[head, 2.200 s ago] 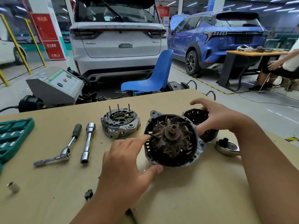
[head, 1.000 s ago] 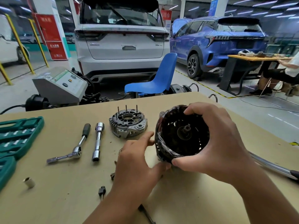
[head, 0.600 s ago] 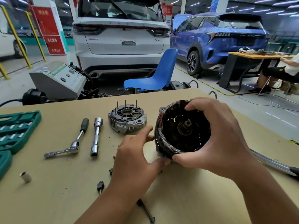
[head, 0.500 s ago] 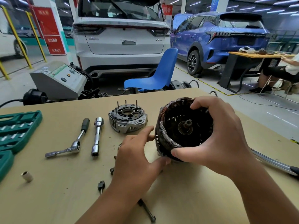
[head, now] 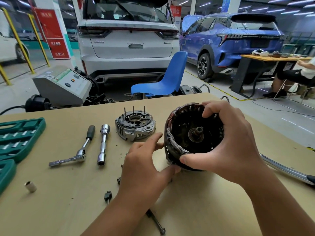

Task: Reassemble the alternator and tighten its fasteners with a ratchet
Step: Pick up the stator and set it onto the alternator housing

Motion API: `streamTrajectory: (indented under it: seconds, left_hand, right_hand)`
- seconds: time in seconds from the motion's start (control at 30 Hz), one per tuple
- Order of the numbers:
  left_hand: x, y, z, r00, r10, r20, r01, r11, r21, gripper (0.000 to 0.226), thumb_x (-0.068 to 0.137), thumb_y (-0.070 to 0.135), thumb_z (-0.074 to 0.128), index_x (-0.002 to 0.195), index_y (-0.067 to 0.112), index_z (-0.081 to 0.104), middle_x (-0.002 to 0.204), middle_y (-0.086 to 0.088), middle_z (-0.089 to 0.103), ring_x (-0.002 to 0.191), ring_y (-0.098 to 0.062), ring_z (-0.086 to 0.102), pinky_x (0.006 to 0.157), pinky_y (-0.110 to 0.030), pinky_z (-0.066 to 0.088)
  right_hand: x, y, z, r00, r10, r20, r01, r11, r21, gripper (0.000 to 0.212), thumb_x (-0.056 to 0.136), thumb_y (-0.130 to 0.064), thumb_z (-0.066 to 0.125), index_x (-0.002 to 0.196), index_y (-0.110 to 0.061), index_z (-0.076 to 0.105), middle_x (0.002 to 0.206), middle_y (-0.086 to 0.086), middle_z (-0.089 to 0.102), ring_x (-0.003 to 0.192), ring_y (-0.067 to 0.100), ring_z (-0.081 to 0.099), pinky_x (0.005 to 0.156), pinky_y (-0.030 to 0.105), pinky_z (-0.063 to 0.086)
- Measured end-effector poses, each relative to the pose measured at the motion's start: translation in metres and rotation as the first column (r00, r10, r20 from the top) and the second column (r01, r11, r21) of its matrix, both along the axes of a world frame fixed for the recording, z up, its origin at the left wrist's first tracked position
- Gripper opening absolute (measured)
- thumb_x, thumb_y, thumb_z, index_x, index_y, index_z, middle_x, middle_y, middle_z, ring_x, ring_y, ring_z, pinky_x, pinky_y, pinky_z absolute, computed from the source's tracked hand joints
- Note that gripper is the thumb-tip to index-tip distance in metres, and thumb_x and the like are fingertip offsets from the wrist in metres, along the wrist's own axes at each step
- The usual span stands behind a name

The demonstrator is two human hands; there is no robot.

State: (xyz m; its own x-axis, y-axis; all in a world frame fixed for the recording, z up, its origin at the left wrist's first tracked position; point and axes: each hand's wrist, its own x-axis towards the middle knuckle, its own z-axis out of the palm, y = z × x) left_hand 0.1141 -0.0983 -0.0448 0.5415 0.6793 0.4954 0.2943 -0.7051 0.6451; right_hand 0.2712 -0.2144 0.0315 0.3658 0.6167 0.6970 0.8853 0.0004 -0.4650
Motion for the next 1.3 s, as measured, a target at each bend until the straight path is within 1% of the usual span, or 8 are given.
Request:
streamTrajectory:
  seconds: [0.5,0.57,0.63,0.73,0.87,1.0,1.13,1.3]
  left_hand:
    - [0.002,-0.001,0.0,0.999,0.016,0.033,-0.016,1.0,0.002,0.096,0.058,0.044,0.096,0.144,0.039,0.054,0.106,0.036,0.057,0.108,0.011,0.051,0.088,0.001,0.033]
    - [0.002,-0.001,0.001,1.0,0.016,0.021,-0.016,1.0,0.002,0.1,0.057,0.047,0.096,0.146,0.039,0.051,0.107,0.037,0.056,0.108,0.011,0.049,0.092,-0.009,0.04]
    - [0.0,-0.002,0.003,0.999,0.025,-0.033,-0.025,1.0,0.012,0.113,0.051,0.059,0.091,0.151,0.044,0.041,0.11,0.039,0.054,0.111,0.005,0.045,0.095,-0.032,0.046]
    - [-0.002,-0.005,0.007,0.993,0.024,-0.112,-0.021,1.0,0.022,0.131,0.042,0.082,0.077,0.156,0.052,0.021,0.122,0.034,0.052,0.117,0.001,0.037,0.094,-0.035,0.034]
    - [-0.003,-0.006,0.009,0.994,0.029,-0.107,-0.027,0.999,0.023,0.128,0.042,0.097,0.06,0.156,0.051,0.023,0.128,0.032,0.053,0.122,0.0,0.036,0.093,-0.034,0.03]
    - [-0.003,-0.004,0.009,0.994,0.049,-0.101,-0.039,0.994,0.099,0.114,0.051,0.092,0.061,0.153,0.048,0.036,0.116,0.036,0.053,0.115,-0.003,0.04,0.088,-0.034,0.032]
    - [0.001,-0.006,0.011,0.988,0.07,-0.14,-0.033,0.968,0.251,0.102,0.059,0.08,0.071,0.151,0.046,0.043,0.103,0.036,0.054,0.108,-0.014,0.049,0.082,-0.039,0.038]
    - [0.006,-0.005,0.011,0.984,0.121,-0.13,-0.077,0.951,0.299,0.095,0.065,0.06,0.086,0.149,0.031,0.053,0.096,0.015,0.067,0.103,-0.02,0.056,0.077,-0.038,0.035]
  right_hand:
    - [0.013,0.0,-0.013,0.999,0.035,0.038,-0.034,0.999,-0.022,0.081,0.031,-0.059,0.082,0.1,-0.041,0.044,0.125,-0.027,0.052,0.111,0.013,0.049,0.088,0.051,0.047]
    - [0.014,0.001,-0.013,0.997,0.06,0.056,-0.058,0.998,-0.036,0.082,0.033,-0.058,0.082,0.105,-0.042,0.045,0.126,-0.026,0.05,0.115,0.015,0.047,0.091,0.052,0.047]
    - [0.019,0.0,-0.01,0.99,0.123,0.075,-0.119,0.991,-0.056,0.087,0.039,-0.058,0.082,0.117,-0.045,0.047,0.131,-0.021,0.048,0.124,0.017,0.045,0.1,0.05,0.044]
    - [0.033,-0.003,-0.007,0.976,0.201,-0.079,-0.198,0.979,0.05,0.091,0.047,-0.056,0.083,0.129,-0.051,0.043,0.139,-0.015,0.05,0.134,0.014,0.044,0.106,0.032,0.036]
    - [0.056,-0.012,-0.016,0.945,0.203,-0.257,-0.174,0.976,0.133,0.082,0.055,-0.056,0.08,0.129,-0.05,0.046,0.142,-0.018,0.051,0.133,0.009,0.047,0.104,0.04,0.037]
    - [0.077,-0.023,-0.027,0.913,0.228,-0.338,-0.26,0.964,-0.052,0.097,0.046,-0.068,0.088,0.132,-0.049,0.049,0.142,-0.02,0.053,0.131,0.005,0.052,0.107,0.051,0.041]
    - [0.085,-0.032,-0.04,0.925,0.215,-0.313,-0.331,0.861,-0.385,0.131,0.036,-0.058,0.097,0.148,-0.058,0.028,0.149,-0.03,0.041,0.138,-0.002,0.041,0.113,0.046,0.038]
    - [0.078,-0.017,-0.048,0.959,0.21,-0.192,-0.26,0.921,-0.291,0.128,0.03,-0.053,0.096,0.145,-0.054,0.04,0.133,-0.027,0.059,0.124,-0.003,0.056,0.102,0.029,0.047]
